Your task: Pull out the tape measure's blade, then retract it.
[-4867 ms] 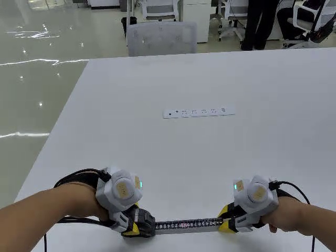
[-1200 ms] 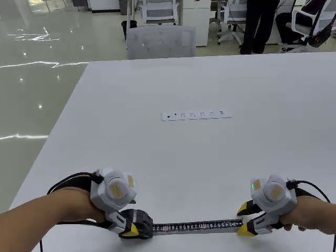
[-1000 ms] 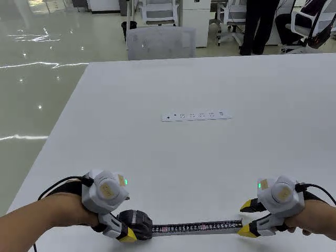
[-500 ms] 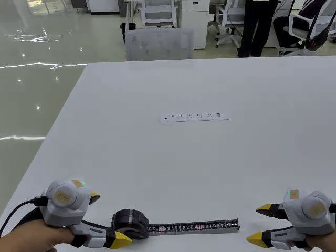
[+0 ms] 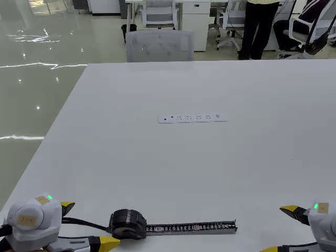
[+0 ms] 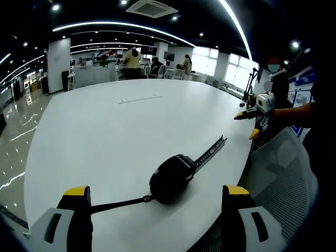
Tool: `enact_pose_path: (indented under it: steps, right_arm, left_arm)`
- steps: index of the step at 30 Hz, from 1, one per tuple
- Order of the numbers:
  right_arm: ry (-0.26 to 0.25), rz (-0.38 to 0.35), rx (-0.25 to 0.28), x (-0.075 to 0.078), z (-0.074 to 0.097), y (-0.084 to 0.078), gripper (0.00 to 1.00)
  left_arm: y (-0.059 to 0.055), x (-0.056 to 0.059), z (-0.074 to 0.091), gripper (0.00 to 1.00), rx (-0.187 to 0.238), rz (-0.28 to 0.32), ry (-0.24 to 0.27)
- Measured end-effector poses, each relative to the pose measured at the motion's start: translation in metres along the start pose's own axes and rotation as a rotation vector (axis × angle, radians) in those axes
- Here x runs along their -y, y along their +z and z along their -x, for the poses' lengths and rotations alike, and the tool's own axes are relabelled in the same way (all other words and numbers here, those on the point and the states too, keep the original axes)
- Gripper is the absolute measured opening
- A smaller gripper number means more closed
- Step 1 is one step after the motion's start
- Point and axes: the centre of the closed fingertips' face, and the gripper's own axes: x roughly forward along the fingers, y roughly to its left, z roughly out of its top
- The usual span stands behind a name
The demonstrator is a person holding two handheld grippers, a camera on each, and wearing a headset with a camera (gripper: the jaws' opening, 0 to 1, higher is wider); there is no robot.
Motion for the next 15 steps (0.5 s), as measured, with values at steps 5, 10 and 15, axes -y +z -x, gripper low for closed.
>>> enact_pose_path:
  steps: [5, 10, 15]
  right_arm:
    - [-0.006, -0.018, 0.015, -0.005, 0.008, -0.005, 0.89]
    - [-0.044, -0.025, 0.012, -0.002, 0.008, -0.008, 1.00]
    - [-0.035, -0.027, 0.006, -0.004, 0.012, -0.011, 1.00]
  left_arm:
    - [-0.008, -0.004, 0.011, 1.00, 0.004, 0.000, 0.012]
    - [-0.003, 0.000, 0.016, 1.00, 0.033, -0.004, 0.026]
    - [-0.007, 0.007, 0.018, 1.00, 0.022, -0.014, 0.024]
